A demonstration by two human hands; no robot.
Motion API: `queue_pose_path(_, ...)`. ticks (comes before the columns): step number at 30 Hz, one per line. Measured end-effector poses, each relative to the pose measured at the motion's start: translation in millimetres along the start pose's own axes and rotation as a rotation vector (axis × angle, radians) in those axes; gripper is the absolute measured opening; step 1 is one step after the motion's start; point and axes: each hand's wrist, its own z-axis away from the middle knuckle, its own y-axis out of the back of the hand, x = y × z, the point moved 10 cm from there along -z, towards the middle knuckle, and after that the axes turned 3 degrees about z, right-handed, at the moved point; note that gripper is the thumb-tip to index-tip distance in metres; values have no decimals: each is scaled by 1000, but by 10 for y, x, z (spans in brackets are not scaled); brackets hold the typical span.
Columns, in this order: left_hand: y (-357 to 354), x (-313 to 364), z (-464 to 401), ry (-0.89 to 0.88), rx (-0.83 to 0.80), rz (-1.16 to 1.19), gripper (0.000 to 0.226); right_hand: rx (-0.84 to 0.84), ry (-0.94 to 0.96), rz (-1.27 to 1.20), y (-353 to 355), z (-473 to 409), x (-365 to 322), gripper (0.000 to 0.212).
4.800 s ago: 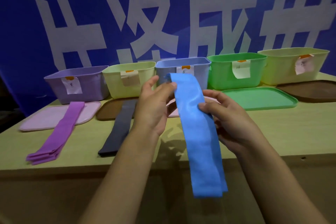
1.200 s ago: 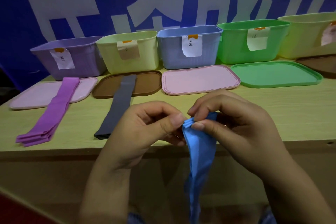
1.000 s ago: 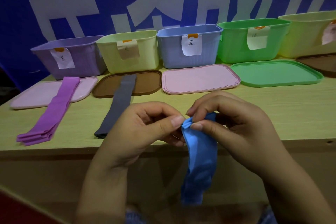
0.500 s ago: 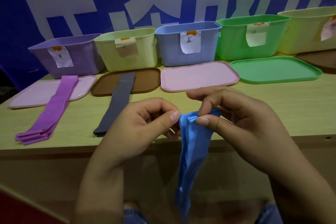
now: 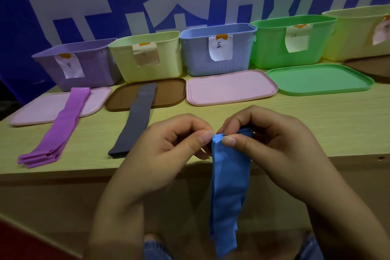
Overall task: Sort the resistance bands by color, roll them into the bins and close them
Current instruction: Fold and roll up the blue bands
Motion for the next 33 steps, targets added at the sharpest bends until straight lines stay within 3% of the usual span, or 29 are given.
queue_pose_path(9, -9, -43, 63, 20, -57, -33, 20, 29, 91, 153, -5, 3, -76, 9)
queue_pose_path(13, 38, -14, 75, -45, 41, -88, 13, 34, 109, 98, 2, 8, -103, 6)
queue_pose_path(17, 152, -32, 115, -47, 124, 50, 12, 39, 112, 62, 108, 29, -114, 10)
queue_pose_path(27, 147, -20, 108, -111, 123, 154, 5, 76, 95, 21, 145, 44, -87, 10)
queue_pose_path(33, 100, 8, 94, -157, 166, 109, 9, 95, 99, 74, 96, 26, -71, 21)
